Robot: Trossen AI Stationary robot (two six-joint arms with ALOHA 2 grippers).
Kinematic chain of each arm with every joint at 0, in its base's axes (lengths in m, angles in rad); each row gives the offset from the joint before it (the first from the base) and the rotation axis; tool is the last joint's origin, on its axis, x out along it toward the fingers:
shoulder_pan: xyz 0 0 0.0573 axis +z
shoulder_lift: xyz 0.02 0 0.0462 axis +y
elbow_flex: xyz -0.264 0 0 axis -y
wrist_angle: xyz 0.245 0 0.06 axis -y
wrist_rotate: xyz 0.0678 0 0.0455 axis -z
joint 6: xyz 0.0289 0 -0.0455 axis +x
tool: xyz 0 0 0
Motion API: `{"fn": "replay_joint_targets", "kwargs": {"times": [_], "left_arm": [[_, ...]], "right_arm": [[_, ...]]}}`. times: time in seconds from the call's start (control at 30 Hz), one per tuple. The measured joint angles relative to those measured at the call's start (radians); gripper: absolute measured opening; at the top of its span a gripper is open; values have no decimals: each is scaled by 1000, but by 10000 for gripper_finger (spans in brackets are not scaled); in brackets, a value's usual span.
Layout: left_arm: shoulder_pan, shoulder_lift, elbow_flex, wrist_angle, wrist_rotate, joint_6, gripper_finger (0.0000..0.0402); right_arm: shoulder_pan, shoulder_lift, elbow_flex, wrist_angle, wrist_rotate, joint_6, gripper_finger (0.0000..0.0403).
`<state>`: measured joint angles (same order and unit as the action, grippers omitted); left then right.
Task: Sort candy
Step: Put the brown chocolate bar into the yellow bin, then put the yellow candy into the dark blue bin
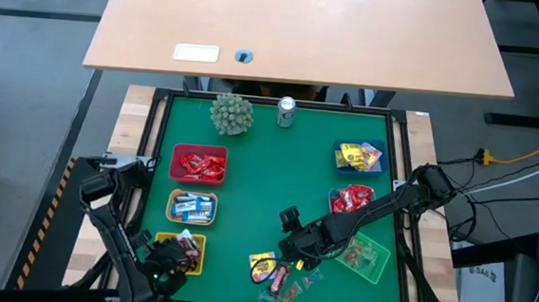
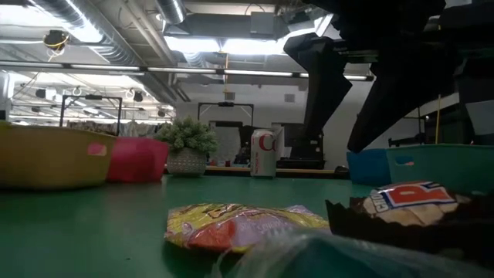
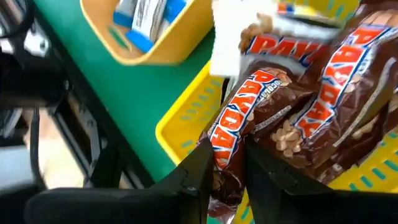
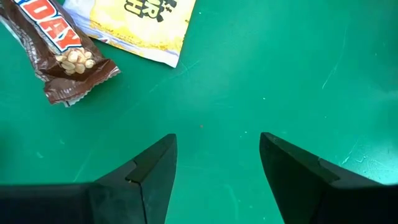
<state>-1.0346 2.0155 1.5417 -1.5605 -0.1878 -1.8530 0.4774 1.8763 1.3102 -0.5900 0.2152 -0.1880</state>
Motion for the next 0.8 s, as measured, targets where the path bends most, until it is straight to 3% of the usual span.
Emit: {"fn": "replay_joint_targets", "kwargs": {"times": [0.13, 0.37, 0.8], "left_arm": [[24, 0, 0, 0, 77, 0, 95], [59, 0, 0, 0, 168, 21, 135], [39, -1, 121, -10, 172, 49, 138]], "right_arm": [[0, 0, 0, 27, -24, 0, 230], [0, 7, 0, 172, -212, 12, 230], [1, 54, 0, 326, -234, 268, 230]]}}
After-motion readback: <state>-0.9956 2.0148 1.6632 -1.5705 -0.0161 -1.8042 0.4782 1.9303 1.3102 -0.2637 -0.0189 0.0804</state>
